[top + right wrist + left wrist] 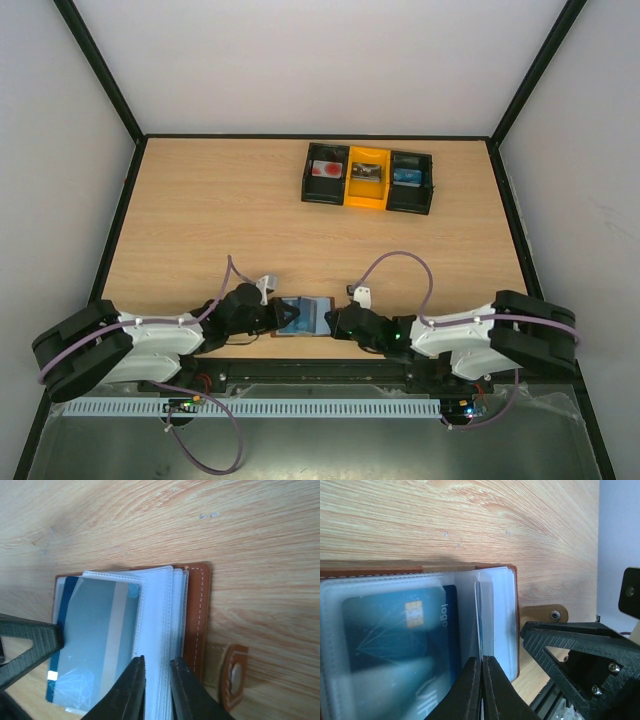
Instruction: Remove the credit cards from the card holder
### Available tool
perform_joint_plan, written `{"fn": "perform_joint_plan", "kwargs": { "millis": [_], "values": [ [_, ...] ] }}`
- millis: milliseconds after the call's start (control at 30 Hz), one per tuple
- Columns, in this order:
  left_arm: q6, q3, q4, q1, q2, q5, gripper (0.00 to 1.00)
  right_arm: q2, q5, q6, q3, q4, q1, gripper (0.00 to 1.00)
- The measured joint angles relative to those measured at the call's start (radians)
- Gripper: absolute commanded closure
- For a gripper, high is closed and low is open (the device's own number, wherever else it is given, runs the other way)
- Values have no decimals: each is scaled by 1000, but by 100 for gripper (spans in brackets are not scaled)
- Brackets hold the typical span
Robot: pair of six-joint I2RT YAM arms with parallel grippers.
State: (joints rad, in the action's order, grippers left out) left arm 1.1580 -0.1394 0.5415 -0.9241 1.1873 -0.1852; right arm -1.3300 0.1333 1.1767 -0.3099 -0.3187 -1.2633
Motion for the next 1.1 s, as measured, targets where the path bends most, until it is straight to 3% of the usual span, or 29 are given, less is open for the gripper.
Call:
{"fn": "perform_joint_plan", "kwargs": {
  "millis": [433, 633, 800, 1100],
  "values": [
    [64, 34, 106, 6, 40, -39, 96, 112, -68, 71, 91, -144, 0, 76],
    [61, 34, 79, 6, 35, -10, 86, 93, -85, 74, 90, -191, 0, 85],
    [54, 34, 50, 6, 1, 11, 78, 44, -87, 58, 62, -184, 0, 86],
    [46, 34, 44, 6, 0, 10, 76, -61, -84, 35, -16, -114, 0, 91]
  ]
}}
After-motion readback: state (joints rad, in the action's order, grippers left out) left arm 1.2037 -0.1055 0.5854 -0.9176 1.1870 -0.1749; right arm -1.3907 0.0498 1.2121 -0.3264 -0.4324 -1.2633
